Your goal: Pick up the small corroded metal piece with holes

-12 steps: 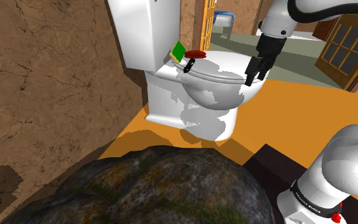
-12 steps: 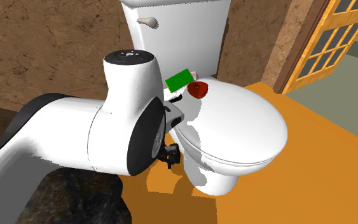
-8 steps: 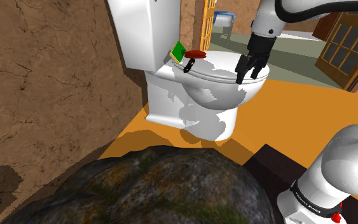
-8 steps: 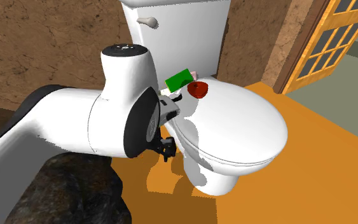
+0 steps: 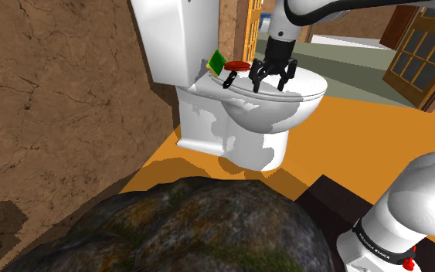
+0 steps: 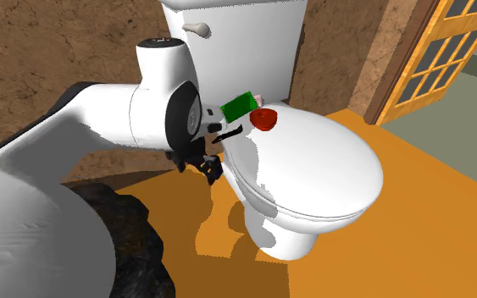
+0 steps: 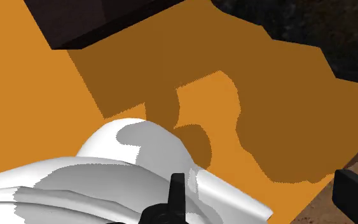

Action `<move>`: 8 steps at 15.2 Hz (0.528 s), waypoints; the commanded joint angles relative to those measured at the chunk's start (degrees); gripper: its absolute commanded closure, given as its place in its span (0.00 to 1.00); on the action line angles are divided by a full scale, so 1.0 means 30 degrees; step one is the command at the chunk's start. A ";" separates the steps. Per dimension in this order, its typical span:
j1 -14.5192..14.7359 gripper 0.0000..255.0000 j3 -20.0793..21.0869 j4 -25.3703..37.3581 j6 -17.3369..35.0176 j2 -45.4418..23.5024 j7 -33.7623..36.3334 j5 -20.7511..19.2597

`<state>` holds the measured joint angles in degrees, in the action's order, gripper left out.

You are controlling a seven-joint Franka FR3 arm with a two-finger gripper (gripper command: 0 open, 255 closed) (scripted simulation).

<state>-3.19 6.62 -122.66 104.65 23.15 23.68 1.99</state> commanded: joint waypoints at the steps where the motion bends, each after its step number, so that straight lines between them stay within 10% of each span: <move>1: -0.0301 0.00 0.0443 0.1268 0.0315 -0.1528 0.1794 -0.0138; 8: -0.0912 0.00 0.1227 0.6914 0.0086 -0.6948 0.7518 -0.1317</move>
<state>-5.71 10.16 -104.26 105.07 4.49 43.64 -1.40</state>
